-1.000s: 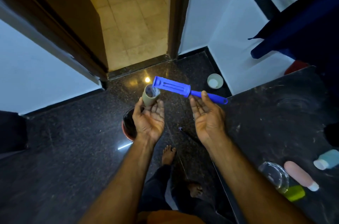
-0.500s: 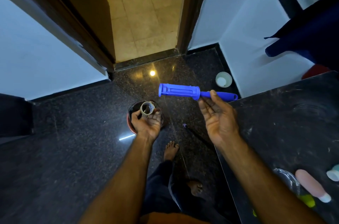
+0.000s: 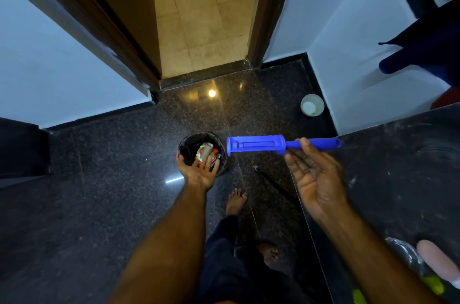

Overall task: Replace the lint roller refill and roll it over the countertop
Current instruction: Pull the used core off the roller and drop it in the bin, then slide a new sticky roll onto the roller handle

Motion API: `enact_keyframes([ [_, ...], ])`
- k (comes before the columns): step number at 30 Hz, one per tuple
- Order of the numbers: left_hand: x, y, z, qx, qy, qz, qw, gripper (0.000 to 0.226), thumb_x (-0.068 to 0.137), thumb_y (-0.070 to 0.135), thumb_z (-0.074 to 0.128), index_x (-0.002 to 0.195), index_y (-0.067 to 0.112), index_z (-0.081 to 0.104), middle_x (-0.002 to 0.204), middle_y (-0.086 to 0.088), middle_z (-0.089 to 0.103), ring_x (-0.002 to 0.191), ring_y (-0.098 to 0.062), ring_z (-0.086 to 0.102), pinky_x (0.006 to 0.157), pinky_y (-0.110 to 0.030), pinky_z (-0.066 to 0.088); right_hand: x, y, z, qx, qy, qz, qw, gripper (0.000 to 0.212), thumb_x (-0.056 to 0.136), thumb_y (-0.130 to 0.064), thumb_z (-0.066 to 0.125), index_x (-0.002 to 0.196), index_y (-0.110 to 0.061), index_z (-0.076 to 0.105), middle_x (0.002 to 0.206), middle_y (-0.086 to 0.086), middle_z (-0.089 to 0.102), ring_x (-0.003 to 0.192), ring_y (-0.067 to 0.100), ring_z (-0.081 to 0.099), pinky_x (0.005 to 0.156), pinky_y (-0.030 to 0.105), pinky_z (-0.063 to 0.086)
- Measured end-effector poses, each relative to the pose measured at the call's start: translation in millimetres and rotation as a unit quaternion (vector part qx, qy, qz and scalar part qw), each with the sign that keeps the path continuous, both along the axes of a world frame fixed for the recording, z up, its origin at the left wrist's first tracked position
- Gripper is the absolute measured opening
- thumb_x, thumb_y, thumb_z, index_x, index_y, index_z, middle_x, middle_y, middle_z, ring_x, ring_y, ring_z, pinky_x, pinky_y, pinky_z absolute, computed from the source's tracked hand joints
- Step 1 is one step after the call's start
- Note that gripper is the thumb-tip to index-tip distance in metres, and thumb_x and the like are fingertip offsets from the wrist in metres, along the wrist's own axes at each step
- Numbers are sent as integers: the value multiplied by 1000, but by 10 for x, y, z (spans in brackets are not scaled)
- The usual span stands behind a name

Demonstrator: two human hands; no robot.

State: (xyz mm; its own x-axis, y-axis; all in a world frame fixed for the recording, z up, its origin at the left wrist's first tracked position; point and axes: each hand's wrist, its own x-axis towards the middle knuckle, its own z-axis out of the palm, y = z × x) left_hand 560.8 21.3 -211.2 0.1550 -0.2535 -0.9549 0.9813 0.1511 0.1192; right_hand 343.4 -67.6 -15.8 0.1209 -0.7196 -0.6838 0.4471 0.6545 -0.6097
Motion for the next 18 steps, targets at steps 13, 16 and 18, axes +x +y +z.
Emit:
enact_keyframes([
  [13,-257,-325,277,-59,-22,-94,994,81,99,68,37,153,7,43,158,-16,48,148,-33,44,121,-55,36,-412,-50,227,-28,-23,-65,997,12,77,-15,74,86,-7,74,86,13,75,83,20,74,69,27,60],
  [16,-379,-494,405,-92,-32,-125,987,82,99,68,39,152,7,45,156,-16,51,146,-33,47,116,-54,41,-575,-1,269,-40,-25,-95,994,6,78,-14,73,82,-10,75,84,12,76,82,19,75,69,27,60],
  [18,-481,-625,533,-123,-45,-149,980,81,98,68,40,150,6,49,152,-16,56,142,-32,51,105,-52,48,-678,44,291,-44,-24,-115,992,5,80,-12,72,78,-12,76,83,11,76,81,19,75,69,27,60],
])
